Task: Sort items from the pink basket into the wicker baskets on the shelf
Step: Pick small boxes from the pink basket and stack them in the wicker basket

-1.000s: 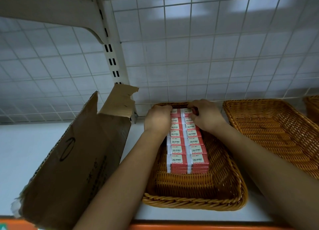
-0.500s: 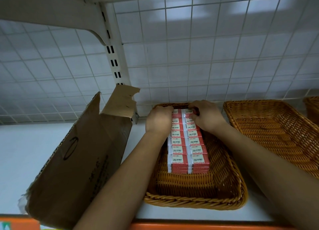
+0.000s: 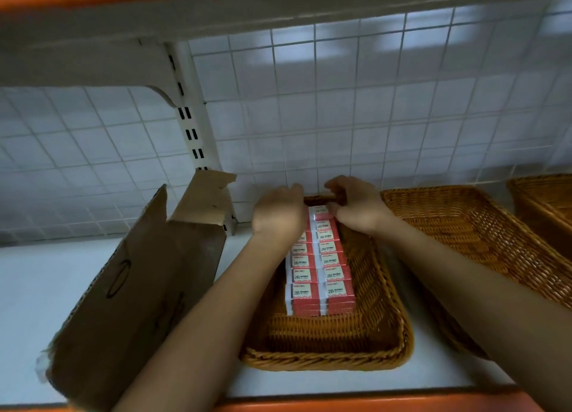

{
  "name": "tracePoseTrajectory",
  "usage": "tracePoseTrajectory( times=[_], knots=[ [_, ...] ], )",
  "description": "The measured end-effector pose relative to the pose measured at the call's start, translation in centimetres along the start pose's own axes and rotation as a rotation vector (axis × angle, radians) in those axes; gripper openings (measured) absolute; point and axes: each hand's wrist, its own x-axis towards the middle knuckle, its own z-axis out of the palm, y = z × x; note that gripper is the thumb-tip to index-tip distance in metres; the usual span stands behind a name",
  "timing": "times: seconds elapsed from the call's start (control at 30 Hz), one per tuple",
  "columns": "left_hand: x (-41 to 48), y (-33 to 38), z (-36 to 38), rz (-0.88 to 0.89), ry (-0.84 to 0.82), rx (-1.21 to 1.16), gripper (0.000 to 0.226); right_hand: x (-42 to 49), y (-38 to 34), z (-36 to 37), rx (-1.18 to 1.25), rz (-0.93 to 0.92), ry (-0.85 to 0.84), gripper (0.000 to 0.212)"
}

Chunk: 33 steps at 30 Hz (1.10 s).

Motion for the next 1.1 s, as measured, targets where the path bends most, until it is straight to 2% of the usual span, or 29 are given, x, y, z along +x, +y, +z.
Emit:
tracePoseTrajectory(
  times=[0.23, 0.33, 0.57, 0.77, 0.93, 1.1],
  knots=[
    [0.6, 8.1, -2.6, 0.137, -0.009, 0.025, 0.036, -3.1, 3.4, -5.7, -0.115, -0.053, 0.064, 0.046],
    [0.4, 13.9, -3.6, 0.247, 0.069, 0.069, 0.024, -6.1, 6.7, -9.8, -0.192, -0.042, 0.112, 0.045],
    [-0.9, 29.8, -5.1, 0.435, 0.091, -0.035, 0.035, -14.7, 15.7, -20.2, -0.313, 0.078, 0.214, 0.038],
    [-2.8, 42.5, -5.2, 0.573, 0.071, -0.165, 0.036, -22.3, 23.5, -26.9, -0.342, 0.215, 0.281, 0.044],
    [-2.9, 50.1, -5.2, 0.666, 0.070, -0.229, 0.034, -26.9, 28.1, -31.5, -0.361, 0.300, 0.325, 0.044],
    [-1.8, 55.3, -5.0, 0.722, -0.009, -0.260, 0.033, -28.6, 32.4, -34.4, -0.354, 0.387, 0.356, 0.040]
  ],
)
